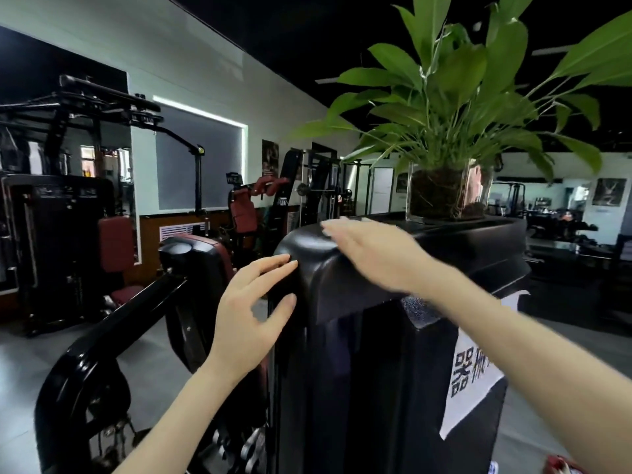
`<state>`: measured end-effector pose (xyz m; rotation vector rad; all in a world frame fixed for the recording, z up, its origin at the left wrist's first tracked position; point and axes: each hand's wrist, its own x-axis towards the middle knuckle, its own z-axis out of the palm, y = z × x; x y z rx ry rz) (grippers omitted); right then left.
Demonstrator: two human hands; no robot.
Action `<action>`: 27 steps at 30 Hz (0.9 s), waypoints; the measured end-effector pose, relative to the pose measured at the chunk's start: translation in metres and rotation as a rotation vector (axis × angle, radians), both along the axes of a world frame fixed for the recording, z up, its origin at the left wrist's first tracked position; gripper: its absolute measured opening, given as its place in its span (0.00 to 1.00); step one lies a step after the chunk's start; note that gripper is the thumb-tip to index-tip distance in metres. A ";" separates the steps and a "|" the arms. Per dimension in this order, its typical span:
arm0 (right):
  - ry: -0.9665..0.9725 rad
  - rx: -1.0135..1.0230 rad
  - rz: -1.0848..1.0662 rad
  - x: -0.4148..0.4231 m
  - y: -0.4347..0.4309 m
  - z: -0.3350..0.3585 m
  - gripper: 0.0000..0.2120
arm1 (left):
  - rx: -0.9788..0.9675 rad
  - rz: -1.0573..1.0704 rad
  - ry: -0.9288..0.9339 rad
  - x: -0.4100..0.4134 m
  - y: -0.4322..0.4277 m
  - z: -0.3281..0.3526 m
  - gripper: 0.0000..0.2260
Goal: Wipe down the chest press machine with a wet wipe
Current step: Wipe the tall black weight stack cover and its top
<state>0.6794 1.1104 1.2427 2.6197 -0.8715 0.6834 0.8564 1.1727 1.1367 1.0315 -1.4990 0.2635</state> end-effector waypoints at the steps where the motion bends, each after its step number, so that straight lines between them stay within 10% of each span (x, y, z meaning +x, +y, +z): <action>1: 0.042 0.198 -0.081 -0.002 -0.015 0.013 0.22 | 0.007 -0.026 0.028 0.002 0.000 0.001 0.18; 5: 0.072 0.627 -0.055 0.026 -0.041 0.042 0.26 | 0.011 -0.126 0.167 0.005 -0.001 0.004 0.12; 12: 0.195 0.282 0.125 0.026 -0.007 0.017 0.21 | -0.080 -0.156 0.426 0.005 -0.006 0.012 0.10; 22: -0.260 -0.168 0.067 0.008 0.010 -0.033 0.27 | -0.054 -0.041 0.225 -0.004 -0.009 0.028 0.14; 27: -0.247 0.228 0.004 -0.037 -0.033 -0.002 0.19 | 0.005 -0.021 0.119 -0.003 -0.021 0.049 0.10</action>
